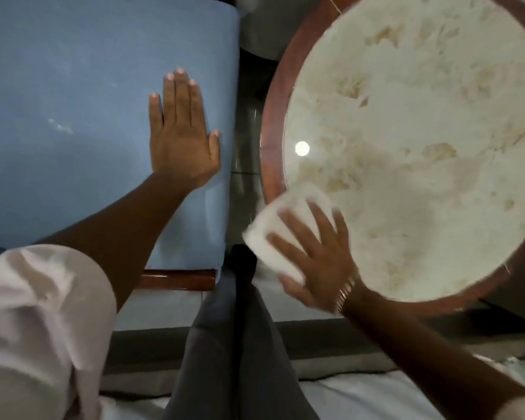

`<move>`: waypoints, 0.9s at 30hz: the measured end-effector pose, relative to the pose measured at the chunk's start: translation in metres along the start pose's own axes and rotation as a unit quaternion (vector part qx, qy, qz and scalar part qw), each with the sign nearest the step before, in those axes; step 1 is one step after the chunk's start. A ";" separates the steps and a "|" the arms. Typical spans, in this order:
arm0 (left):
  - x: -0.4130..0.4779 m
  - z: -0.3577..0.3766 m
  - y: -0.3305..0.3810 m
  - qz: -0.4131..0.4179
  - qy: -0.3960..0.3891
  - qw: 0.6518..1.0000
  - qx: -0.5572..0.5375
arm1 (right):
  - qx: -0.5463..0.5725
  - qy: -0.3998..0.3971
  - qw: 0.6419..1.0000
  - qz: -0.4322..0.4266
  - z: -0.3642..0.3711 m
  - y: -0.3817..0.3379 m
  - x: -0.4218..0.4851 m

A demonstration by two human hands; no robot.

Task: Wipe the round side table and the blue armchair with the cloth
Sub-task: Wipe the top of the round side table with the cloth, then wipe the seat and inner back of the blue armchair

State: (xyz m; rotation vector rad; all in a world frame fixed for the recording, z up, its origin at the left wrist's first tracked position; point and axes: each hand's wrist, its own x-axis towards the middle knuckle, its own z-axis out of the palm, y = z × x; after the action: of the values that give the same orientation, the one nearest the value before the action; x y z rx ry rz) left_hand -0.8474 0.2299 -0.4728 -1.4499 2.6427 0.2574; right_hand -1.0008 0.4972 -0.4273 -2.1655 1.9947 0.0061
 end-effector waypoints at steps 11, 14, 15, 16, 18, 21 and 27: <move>-0.012 -0.010 -0.001 0.020 -0.051 0.998 -0.041 | 0.017 -0.008 0.971 0.237 -0.009 -0.006 0.082; -0.025 -0.032 -0.014 0.042 -0.054 0.996 -0.058 | 0.014 0.008 0.987 0.158 -0.006 -0.022 -0.011; -0.027 -0.039 -0.024 0.041 -0.047 0.996 -0.059 | 0.025 0.026 0.983 0.182 -0.006 -0.012 -0.030; -0.028 -0.045 -0.038 0.035 -0.041 0.997 -0.057 | 0.033 0.044 0.969 0.243 -0.005 0.001 -0.038; -0.030 -0.054 -0.073 0.014 -0.032 0.998 -0.043 | 0.090 0.061 0.880 0.463 -0.013 0.026 -0.015; -0.040 -0.059 -0.130 -0.033 -0.016 0.999 -0.035 | 0.151 0.071 0.789 0.591 -0.033 0.018 0.065; -0.054 -0.055 -0.240 -0.120 0.017 0.991 -0.054 | 0.212 0.088 0.926 0.300 -0.015 -0.154 0.195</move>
State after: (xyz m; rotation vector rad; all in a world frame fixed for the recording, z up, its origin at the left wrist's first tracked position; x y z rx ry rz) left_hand -0.6169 0.1364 -0.4312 -1.8019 2.4796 0.3582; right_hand -0.8332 0.3140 -0.4172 -1.2818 2.4023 -0.4953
